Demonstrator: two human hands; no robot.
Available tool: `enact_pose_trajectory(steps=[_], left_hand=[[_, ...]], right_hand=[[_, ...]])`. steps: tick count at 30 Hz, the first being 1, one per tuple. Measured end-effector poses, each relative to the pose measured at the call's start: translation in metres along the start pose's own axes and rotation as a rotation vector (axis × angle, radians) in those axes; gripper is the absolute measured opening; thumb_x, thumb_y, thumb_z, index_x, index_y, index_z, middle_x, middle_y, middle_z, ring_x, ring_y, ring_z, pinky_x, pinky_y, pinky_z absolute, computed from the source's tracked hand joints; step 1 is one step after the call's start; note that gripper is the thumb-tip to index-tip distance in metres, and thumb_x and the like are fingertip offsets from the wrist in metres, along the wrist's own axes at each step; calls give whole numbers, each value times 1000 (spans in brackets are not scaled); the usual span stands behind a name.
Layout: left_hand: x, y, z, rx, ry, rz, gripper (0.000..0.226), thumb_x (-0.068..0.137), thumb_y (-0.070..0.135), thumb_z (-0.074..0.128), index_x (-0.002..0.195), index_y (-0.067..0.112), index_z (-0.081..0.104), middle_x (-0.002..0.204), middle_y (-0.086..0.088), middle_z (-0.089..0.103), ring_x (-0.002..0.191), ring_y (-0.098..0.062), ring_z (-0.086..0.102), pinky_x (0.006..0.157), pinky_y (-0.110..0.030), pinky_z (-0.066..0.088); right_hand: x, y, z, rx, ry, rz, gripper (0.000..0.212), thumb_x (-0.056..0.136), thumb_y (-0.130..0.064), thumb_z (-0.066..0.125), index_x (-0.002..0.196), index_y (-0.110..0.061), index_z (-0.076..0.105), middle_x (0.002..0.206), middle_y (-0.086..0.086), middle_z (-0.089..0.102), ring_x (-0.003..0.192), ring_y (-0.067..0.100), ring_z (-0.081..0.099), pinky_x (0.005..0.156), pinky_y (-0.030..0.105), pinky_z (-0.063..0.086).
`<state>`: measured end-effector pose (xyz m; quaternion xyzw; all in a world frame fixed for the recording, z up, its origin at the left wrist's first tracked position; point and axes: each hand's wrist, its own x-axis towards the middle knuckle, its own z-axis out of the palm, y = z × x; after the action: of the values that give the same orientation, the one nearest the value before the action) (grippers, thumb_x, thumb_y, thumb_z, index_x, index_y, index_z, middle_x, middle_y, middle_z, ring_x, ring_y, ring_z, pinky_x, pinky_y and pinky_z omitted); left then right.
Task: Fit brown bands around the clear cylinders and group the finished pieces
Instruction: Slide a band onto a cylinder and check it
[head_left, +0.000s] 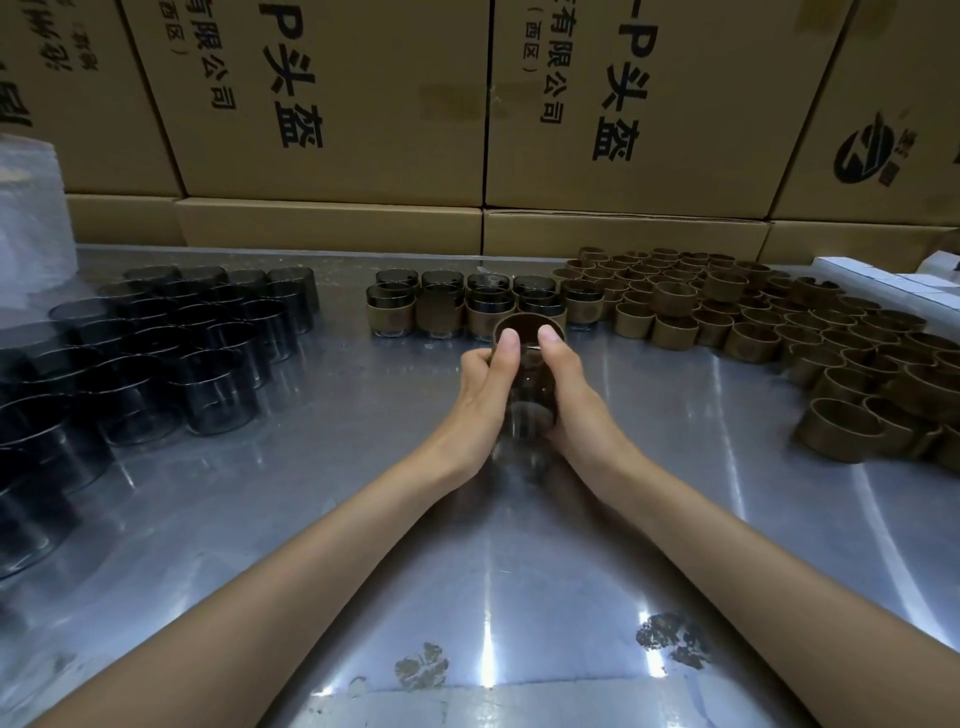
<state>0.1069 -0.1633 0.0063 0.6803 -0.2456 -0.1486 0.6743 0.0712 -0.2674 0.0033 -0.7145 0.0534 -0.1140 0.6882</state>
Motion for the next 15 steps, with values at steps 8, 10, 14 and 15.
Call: enact_pose_trajectory(steps=[8, 10, 14, 15], left_hand=[[0, -4, 0, -89, 20, -65, 78, 79, 64, 37, 131, 7, 44, 125, -17, 60, 114, -24, 61, 103, -49, 44], [-1, -4, -2, -122, 56, -52, 67, 88, 60, 36, 130, 8, 47, 125, -16, 60, 114, -24, 61, 102, -49, 45], [-2, -2, -3, -209, 105, -74, 49, 99, 49, 38, 130, 12, 50, 125, -13, 61, 114, -24, 61, 100, -50, 47], [-2, 0, -2, -256, 104, -80, 47, 99, 45, 40, 131, 12, 49, 126, -14, 61, 114, -25, 61, 100, -50, 47]], right_hand=[[-2, 0, -1, 228, 59, 40, 56, 94, -51, 44, 131, -10, 50, 120, 15, 64, 109, 27, 64, 100, 49, 47], [-2, -1, 0, 275, 69, 22, 52, 95, -49, 44, 131, -11, 52, 121, 14, 65, 109, 25, 64, 99, 47, 49], [-3, -1, 0, 349, 89, 7, 48, 96, -46, 46, 128, -12, 56, 118, 13, 67, 108, 25, 65, 95, 44, 51], [-3, -1, -1, 382, 98, 7, 46, 96, -44, 47, 127, -12, 57, 117, 14, 67, 107, 25, 66, 92, 43, 53]])
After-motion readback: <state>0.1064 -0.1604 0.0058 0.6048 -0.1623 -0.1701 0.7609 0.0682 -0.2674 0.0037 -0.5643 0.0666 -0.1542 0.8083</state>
